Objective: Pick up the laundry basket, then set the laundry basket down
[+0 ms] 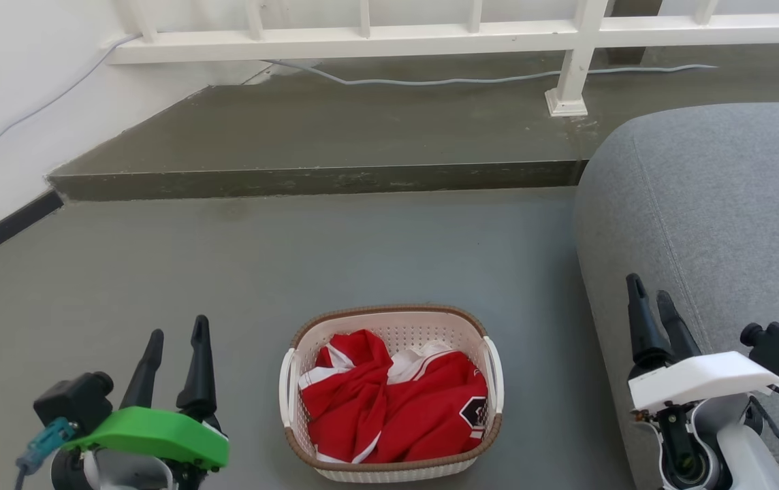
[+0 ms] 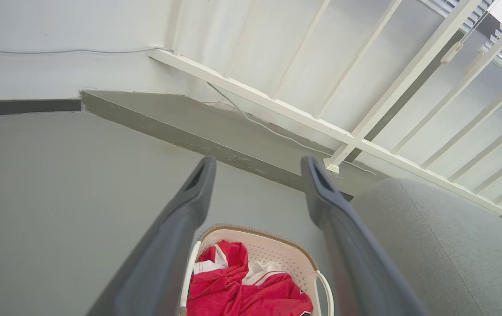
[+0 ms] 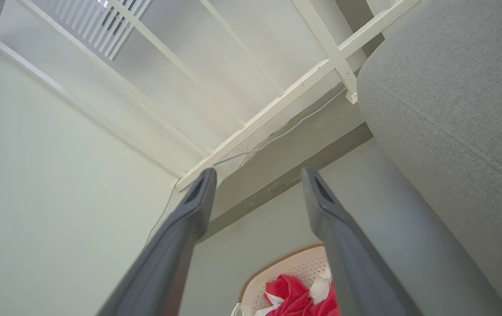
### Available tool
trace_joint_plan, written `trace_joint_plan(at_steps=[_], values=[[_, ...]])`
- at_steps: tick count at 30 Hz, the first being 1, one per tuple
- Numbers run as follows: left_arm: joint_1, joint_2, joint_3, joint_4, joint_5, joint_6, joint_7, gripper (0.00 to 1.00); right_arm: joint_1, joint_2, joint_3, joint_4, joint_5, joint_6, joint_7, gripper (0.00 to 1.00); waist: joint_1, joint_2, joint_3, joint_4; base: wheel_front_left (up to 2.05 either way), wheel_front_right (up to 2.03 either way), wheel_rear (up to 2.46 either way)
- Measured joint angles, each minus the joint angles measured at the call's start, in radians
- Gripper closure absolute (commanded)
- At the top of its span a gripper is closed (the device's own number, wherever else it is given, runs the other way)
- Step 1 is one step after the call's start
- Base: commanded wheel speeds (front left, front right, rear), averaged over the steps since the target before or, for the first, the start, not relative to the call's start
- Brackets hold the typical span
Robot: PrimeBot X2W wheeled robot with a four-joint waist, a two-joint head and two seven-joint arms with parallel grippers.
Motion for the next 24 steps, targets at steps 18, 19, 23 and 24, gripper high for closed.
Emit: trace_joint_plan(at_steps=[18,19,23,24], values=[[0.031,0.001,-0.049,-0.061,0.266,0.041,-0.053,0.0,0.02,-0.002,0.058,-0.054,-0.235,-0.044,-0.05,0.0,0.0,0.0,-0.003,-0.005,0.0,0.0,0.0],[0.031,0.001,-0.051,-0.063,0.283,0.047,-0.058,0.0,0.02,-0.002,0.062,-0.057,-0.247,-0.052,-0.055,0.0,0.0,0.0,-0.003,-0.005,0.0,0.0,0.0],[0.034,0.001,-0.058,-0.072,0.341,0.055,-0.067,0.0,0.023,-0.003,0.076,-0.07,-0.302,-0.061,-0.068,0.0,0.0,0.0,-0.001,-0.006,0.0,0.0,0.0],[0.036,0.001,-0.061,-0.076,0.361,0.059,-0.071,0.0,0.023,-0.003,0.078,-0.073,-0.317,-0.062,-0.072,0.0,0.0,0.0,0.0,-0.006,0.0,0.0,0.0]])
